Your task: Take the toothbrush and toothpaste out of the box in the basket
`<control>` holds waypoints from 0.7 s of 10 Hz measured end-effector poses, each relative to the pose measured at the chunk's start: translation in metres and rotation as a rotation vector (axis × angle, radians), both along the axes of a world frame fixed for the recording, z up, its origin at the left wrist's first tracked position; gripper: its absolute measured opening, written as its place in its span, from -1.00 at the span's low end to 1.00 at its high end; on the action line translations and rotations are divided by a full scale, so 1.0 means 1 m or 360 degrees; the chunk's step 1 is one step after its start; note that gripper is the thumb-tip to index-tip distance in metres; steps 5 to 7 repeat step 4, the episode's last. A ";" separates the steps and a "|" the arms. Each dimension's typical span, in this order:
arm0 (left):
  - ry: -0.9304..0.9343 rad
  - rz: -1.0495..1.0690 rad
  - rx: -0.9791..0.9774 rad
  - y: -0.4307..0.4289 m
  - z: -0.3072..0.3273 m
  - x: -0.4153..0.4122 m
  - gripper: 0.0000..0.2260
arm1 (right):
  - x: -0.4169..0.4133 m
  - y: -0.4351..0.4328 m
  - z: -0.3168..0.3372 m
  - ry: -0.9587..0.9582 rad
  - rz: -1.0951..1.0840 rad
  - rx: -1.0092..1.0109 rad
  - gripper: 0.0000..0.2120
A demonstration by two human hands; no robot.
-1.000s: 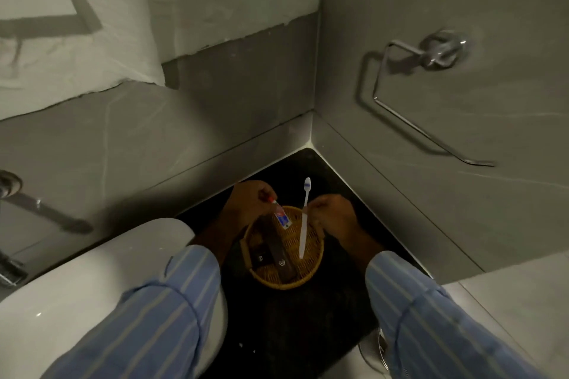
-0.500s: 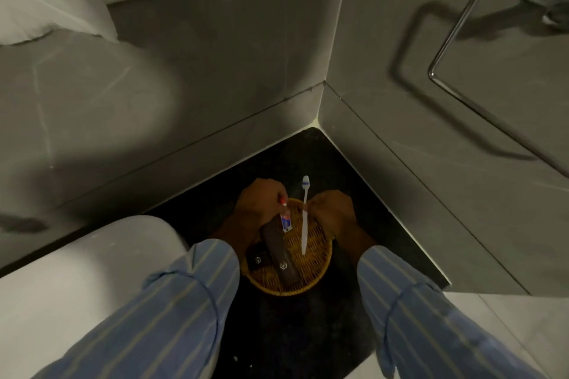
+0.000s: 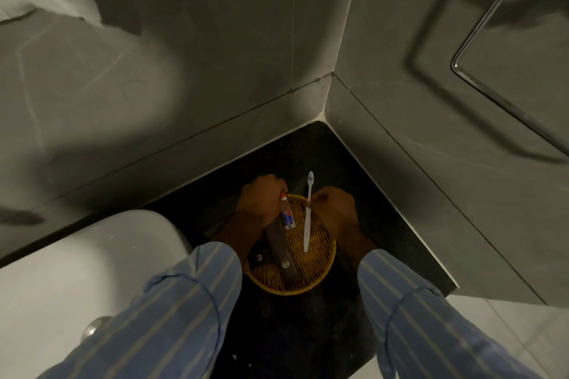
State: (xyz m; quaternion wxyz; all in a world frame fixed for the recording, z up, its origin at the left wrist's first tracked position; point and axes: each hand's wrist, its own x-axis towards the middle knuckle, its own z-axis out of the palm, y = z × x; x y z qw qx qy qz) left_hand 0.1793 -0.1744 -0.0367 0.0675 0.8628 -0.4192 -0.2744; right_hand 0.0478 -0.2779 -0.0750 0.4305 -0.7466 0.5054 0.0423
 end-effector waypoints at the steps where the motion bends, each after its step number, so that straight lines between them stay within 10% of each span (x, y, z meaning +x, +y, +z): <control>1: -0.0037 -0.0007 0.0014 0.000 0.000 -0.004 -0.65 | 0.000 0.001 -0.001 -0.0002 0.0014 -0.0007 -0.88; 7: -0.0100 0.0108 -0.0130 0.018 0.011 -0.024 -0.48 | -0.028 0.006 0.041 -0.0227 -0.0008 -0.0115 -0.71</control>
